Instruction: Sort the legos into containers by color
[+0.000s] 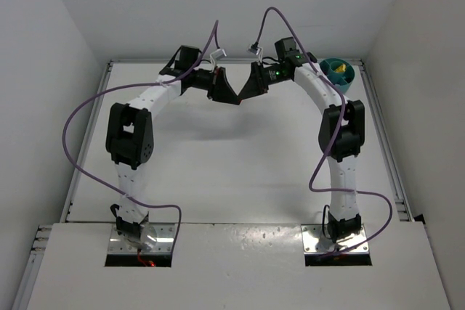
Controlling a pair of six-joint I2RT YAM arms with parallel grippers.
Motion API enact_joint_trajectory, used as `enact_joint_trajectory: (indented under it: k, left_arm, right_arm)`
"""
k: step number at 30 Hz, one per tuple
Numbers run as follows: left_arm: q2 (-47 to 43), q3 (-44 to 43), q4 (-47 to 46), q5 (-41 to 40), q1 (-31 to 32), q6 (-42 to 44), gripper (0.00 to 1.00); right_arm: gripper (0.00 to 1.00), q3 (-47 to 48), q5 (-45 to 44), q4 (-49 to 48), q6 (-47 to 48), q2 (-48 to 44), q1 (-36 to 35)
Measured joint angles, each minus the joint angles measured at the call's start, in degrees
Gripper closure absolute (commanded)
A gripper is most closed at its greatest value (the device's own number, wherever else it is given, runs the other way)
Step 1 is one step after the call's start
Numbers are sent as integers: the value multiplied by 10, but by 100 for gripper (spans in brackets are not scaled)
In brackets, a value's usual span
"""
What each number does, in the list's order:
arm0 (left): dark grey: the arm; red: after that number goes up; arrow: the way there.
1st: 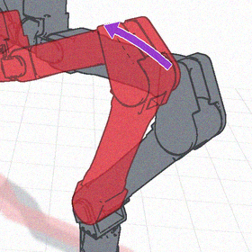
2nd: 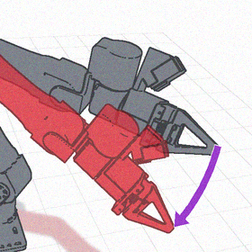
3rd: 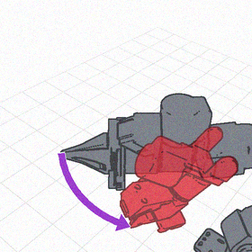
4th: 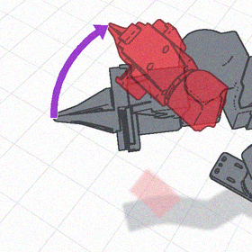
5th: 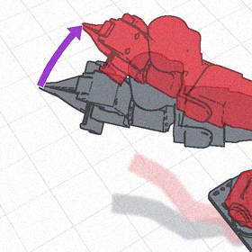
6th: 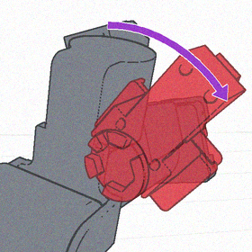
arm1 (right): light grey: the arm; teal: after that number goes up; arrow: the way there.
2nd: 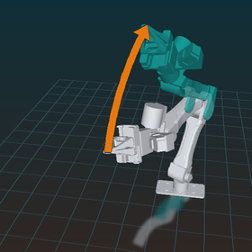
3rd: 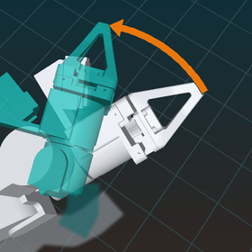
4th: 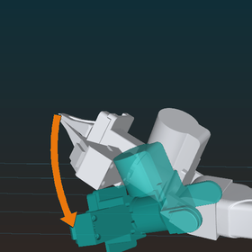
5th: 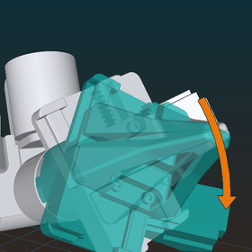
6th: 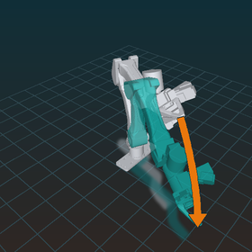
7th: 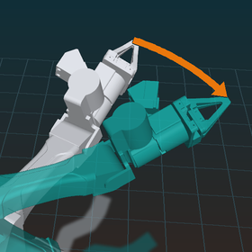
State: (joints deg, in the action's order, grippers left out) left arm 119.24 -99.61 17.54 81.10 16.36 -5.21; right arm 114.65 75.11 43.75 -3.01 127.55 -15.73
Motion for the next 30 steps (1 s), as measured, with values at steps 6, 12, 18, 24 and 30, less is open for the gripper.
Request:
enact_joint_trajectory:
  k: [6,12,18,24,30]
  left_arm:
    - [0,0,2,5,-2,0,79]
    - [0,0,4,7,-5,3,78]
    - [0,0,4,9,-6,7,77]
    - [0,0,4,11,-7,14,77]
    - [0,0,3,14,-9,20,77]
  right_arm:
    - [74,-2,1,-3,2,0,-1]
    - [71,-5,3,-15,0,0,-1]
    - [71,-11,9,-33,-16,-1,0]
    - [65,-23,19,-64,-52,-1,0]
    - [69,-35,30,-100,-94,-1,4]
